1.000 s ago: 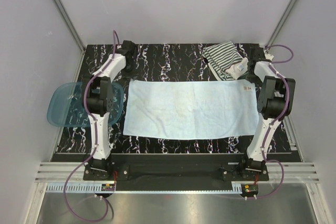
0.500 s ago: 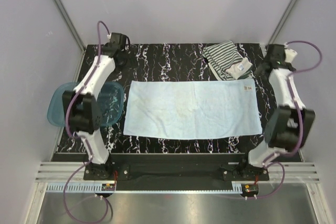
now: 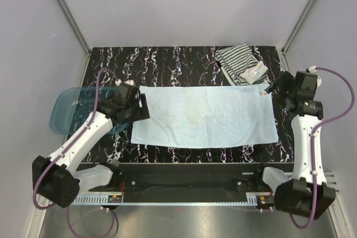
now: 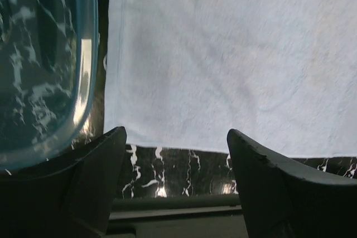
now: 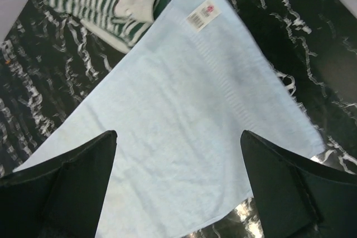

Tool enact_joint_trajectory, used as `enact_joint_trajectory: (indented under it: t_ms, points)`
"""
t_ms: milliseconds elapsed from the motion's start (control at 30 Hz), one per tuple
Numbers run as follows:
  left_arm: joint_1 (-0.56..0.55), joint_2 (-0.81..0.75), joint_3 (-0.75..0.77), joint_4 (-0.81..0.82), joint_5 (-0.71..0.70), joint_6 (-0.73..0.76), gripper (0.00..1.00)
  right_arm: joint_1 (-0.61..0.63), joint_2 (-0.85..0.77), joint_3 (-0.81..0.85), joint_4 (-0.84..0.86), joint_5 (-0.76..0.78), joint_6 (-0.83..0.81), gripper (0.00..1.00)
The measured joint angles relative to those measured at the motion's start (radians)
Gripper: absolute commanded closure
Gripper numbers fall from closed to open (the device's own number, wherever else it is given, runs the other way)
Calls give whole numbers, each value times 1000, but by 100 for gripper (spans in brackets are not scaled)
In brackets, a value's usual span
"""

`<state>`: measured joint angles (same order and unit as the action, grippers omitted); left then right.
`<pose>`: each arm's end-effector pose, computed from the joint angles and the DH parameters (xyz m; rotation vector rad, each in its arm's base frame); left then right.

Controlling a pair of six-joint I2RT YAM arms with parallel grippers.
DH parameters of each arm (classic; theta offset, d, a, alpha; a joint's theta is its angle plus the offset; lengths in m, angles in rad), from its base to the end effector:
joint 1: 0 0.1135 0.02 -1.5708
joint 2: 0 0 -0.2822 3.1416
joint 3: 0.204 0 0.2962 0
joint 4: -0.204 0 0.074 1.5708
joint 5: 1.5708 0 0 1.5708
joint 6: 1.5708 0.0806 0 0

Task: Roll the towels
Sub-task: Flatten the towel, then fold the towel

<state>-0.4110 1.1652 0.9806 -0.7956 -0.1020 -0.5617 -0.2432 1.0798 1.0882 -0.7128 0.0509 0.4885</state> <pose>0.2697 -0.1086 0.2505 -0.2325 2.5519 -0.2487 0.2846 -0.0748 0.3248 0.8389 2.1148 0.0712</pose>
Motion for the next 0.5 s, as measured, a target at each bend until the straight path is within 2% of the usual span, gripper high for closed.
enact_joint_trajectory:
  t_ms: [167,400,500]
  points:
    - [-76,-47,-152,3,-8,-122,26,50,-114,-57,-8,-110,48,0]
    - [-111,-39,-306,19,-57,-285,31,221,-70,-106,-14,-123,58,0]
    - [-111,-38,-327,11,-88,-338,32,235,-68,-146,-14,-125,58,0]
